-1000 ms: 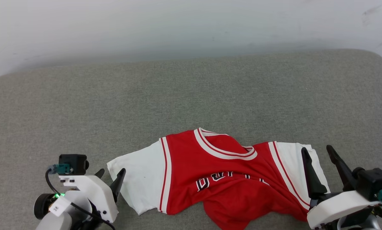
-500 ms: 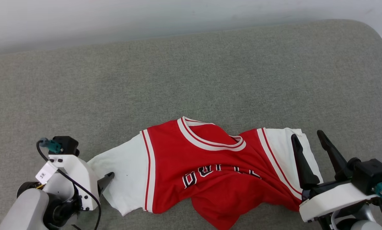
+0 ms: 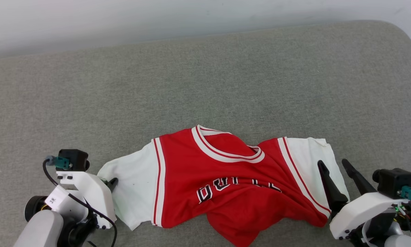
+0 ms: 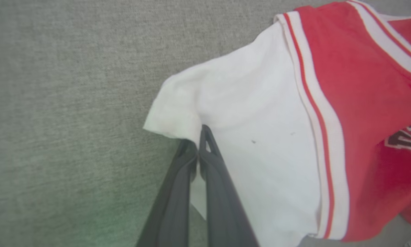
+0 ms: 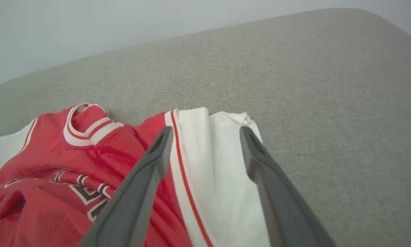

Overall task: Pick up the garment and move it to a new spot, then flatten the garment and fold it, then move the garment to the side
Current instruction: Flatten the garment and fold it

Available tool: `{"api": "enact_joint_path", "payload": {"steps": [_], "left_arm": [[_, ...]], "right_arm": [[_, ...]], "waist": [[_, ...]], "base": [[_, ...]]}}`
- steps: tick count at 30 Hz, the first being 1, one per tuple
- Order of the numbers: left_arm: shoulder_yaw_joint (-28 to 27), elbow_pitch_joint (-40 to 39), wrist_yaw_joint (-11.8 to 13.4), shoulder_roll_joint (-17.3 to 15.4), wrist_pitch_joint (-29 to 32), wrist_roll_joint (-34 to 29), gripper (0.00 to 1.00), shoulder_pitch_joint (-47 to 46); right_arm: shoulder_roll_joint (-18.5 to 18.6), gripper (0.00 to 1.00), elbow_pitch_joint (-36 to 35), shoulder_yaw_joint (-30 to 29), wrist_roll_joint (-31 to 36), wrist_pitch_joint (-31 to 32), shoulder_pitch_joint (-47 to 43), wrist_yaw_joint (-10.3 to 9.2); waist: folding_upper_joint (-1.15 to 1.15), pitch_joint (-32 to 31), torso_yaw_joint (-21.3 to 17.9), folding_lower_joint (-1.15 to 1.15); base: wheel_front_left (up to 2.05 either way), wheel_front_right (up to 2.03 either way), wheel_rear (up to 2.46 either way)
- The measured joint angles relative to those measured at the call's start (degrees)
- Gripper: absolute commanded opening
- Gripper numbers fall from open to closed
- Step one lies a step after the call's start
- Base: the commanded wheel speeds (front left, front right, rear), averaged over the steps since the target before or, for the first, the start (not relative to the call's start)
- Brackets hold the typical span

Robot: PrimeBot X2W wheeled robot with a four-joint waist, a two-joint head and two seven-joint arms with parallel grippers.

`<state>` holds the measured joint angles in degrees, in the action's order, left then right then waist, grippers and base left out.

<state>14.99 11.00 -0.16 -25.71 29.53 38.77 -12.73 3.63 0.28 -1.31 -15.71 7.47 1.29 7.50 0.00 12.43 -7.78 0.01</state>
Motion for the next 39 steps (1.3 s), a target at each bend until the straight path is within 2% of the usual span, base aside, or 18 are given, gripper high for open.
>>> {"api": "enact_joint_path", "payload": {"steps": [5, 10, 18, 25, 26, 27, 28, 32, 39], "left_arm": [[-0.5, -4.2, 1.3, 0.5, -4.0, -1.5, 0.0, 1.1], [0.0, -8.4, 1.9, 0.9, -6.0, -3.2, 0.0, 1.4], [1.4, -14.0, 2.4, 1.0, -6.6, -5.0, 0.0, -0.3], [2.3, -15.8, 2.6, 1.5, -7.1, -5.8, 0.0, -1.0], [2.4, -15.9, 2.7, 1.5, -7.2, -5.7, 0.0, -1.0], [2.4, -15.9, 2.7, 1.6, -7.3, -5.7, 0.0, -0.9], [2.4, -15.9, 2.7, 1.7, -7.4, -5.7, 0.0, -0.9], [2.2, -15.9, 2.9, 1.8, -7.8, -5.5, 0.0, -0.6], [0.1, -15.3, 3.8, 0.7, -9.6, -5.8, 0.0, -1.3]], "right_arm": [[3.7, 1.0, 6.7, -2.9, -3.1, 8.3, 2.9, 0.0], [7.6, 1.0, 11.9, -2.9, -5.1, 17.0, 7.9, 0.0], [12.9, 1.0, 19.0, 2.1, -7.4, 25.7, 17.6, 0.0], [15.0, 1.0, 25.5, 6.5, -12.2, 32.6, 21.6, -0.1], [15.2, 0.84, 26.2, 6.6, -13.0, 34.0, 22.0, -0.1], [15.2, 0.31, 26.6, 6.6, -13.5, 34.8, 22.2, -0.11], [15.2, 0.0, 26.8, 6.5, -14.3, 35.0, 22.2, -0.11], [15.1, 0.0, 27.0, 7.0, -15.2, 34.6, 22.2, -0.09], [14.7, 0.0, 24.0, 6.9, -11.2, 24.5, 24.8, 0.01]], "waist": [[0.0, -0.5, 1.4, 0.0], [0.0, -0.4, 2.7, 0.0], [0.0, 1.7, 4.5, 0.0], [0.0, 3.4, 6.2, -0.01], [0.0, 3.5, 6.3, 0.0], [0.0, 3.5, 6.5, -0.01], [0.0, 3.4, 6.5, -0.01], [0.0, 3.1, 6.5, -0.01], [0.0, -0.1, 5.1, 0.0]], "base": [[0.0, 0.0, 0.0], [0.0, 0.0, 0.0], [0.0, 0.0, 0.0], [0.0, 0.0, 0.0], [0.0, 0.0, 0.0], [0.0, 0.0, 0.0], [0.0, 0.0, 0.0], [0.0, 0.0, 0.0], [0.0, 0.0, 0.0]]}}
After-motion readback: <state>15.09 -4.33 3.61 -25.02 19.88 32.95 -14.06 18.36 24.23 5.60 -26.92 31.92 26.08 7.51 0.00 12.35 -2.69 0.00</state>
